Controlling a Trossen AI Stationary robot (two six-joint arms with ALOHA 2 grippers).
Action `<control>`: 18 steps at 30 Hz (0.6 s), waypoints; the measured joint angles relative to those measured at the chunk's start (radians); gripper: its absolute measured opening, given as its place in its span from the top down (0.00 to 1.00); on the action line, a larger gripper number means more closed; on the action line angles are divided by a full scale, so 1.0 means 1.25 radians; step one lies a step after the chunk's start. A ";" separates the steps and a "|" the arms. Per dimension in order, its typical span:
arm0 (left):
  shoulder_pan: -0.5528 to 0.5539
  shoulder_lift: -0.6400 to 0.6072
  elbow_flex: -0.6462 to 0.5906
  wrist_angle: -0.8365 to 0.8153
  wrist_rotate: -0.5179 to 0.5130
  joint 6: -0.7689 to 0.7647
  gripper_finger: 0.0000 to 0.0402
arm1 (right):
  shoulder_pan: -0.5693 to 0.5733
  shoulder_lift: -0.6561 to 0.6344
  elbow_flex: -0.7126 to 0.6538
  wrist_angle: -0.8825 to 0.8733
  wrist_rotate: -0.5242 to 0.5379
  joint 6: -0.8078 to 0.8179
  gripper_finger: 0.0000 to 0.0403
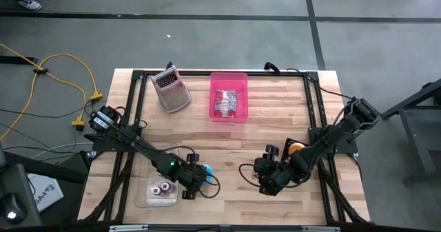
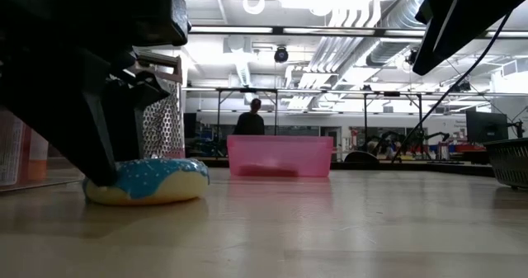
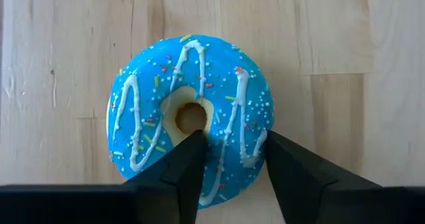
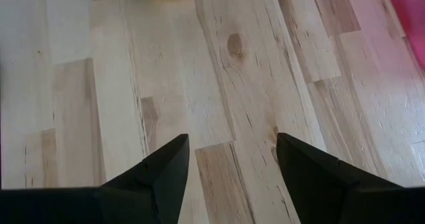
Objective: Pick & Place Food Item
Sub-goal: Put the light blue donut into the black bin
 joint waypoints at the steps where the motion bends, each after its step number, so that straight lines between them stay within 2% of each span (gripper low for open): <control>1: 0.000 0.000 0.000 0.000 0.004 0.000 0.65 | 0.000 0.000 0.000 0.000 0.000 0.000 0.47; 8: 0.001 0.000 0.000 0.001 0.011 0.000 0.78 | 0.000 0.000 0.000 0.000 0.000 0.000 0.47; 14: 0.003 -0.017 0.014 0.004 0.021 0.003 0.80 | 0.000 0.000 0.000 0.000 0.000 0.000 0.47; 18: 0.007 -0.054 0.043 0.015 0.022 0.046 0.80 | 0.000 0.000 0.000 0.000 -0.003 0.000 0.47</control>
